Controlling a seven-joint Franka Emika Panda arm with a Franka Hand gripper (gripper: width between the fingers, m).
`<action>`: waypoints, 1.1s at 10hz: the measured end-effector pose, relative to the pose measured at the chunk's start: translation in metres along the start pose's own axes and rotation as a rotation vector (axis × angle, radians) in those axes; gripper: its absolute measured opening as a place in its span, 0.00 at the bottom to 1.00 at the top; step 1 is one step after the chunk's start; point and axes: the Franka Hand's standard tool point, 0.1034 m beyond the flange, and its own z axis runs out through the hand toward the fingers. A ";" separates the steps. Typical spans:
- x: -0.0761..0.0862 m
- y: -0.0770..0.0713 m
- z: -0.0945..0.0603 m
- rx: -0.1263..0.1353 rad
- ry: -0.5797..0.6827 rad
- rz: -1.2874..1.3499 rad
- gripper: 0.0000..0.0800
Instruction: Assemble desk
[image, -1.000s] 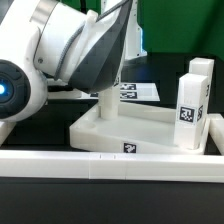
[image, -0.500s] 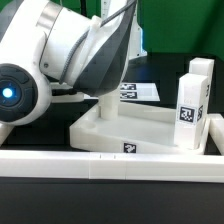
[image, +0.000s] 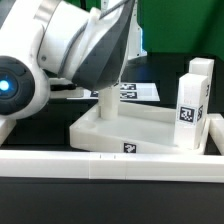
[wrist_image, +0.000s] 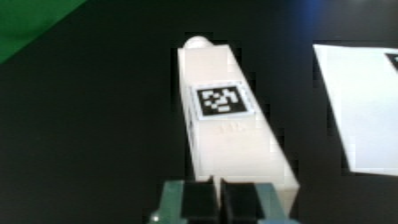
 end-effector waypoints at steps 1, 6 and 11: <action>-0.008 -0.002 -0.009 0.001 0.021 -0.008 0.00; -0.026 -0.004 -0.023 0.009 0.076 -0.005 0.00; -0.029 -0.004 -0.040 -0.015 0.277 -0.018 0.00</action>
Offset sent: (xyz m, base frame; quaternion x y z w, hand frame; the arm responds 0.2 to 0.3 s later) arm -0.0137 0.0071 0.0355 0.0410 -0.0079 0.0103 0.9991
